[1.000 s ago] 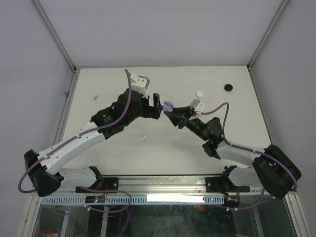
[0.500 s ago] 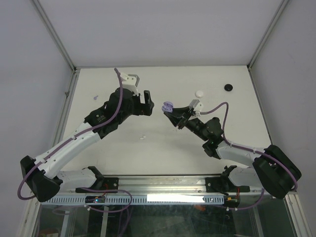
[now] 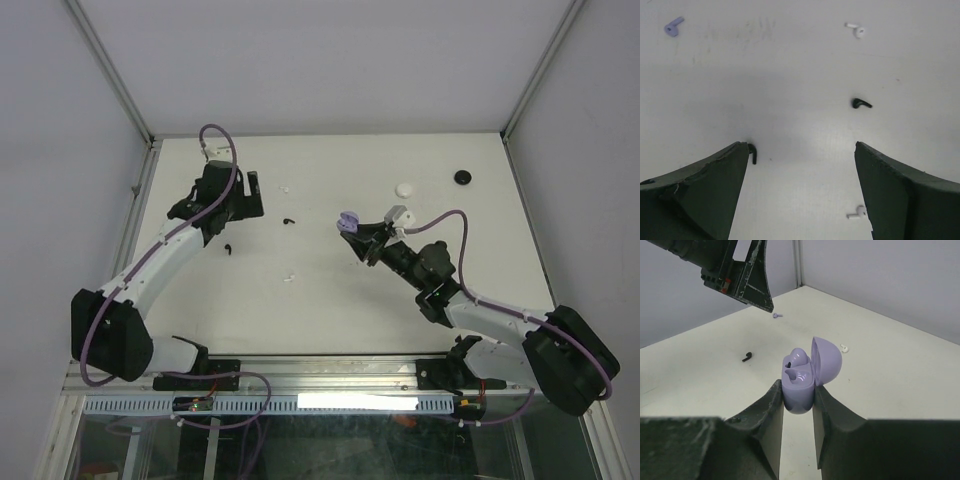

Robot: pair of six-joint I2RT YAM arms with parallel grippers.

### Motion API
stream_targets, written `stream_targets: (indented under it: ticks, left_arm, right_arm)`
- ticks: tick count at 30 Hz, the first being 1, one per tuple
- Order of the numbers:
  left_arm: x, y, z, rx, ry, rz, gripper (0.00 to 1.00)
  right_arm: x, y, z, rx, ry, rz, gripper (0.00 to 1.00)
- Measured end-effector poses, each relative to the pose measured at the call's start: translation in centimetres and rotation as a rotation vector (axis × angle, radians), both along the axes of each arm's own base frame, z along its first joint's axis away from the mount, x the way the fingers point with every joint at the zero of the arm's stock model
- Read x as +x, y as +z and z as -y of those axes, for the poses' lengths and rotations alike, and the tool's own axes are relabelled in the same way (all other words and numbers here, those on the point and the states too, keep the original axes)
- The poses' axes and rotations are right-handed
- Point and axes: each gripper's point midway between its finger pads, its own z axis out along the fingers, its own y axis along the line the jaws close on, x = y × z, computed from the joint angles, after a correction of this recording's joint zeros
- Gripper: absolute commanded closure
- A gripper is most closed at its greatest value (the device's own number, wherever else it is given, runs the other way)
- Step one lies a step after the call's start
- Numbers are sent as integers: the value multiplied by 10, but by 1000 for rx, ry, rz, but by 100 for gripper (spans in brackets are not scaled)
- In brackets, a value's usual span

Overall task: Insert the wireless bluetooth earbuds into the charging case
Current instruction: Pick up the earbud from the center of the board.

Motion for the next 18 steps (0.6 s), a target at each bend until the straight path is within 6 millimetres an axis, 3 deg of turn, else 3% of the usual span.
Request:
stream_targets:
  ticks: [4, 10, 18]
  left_arm:
    - [19, -36, -53, 42, 139, -95, 13]
    - [42, -78, -118, 63, 307, -213, 18]
    - [87, -104, -168, 61, 425, -262, 31]
  right_arm:
    - [2, -12, 5, -28, -17, -11, 100]
    - [3, -26, 10, -52, -30, -16, 100]
    - [6, -35, 14, -75, -43, -6, 100]
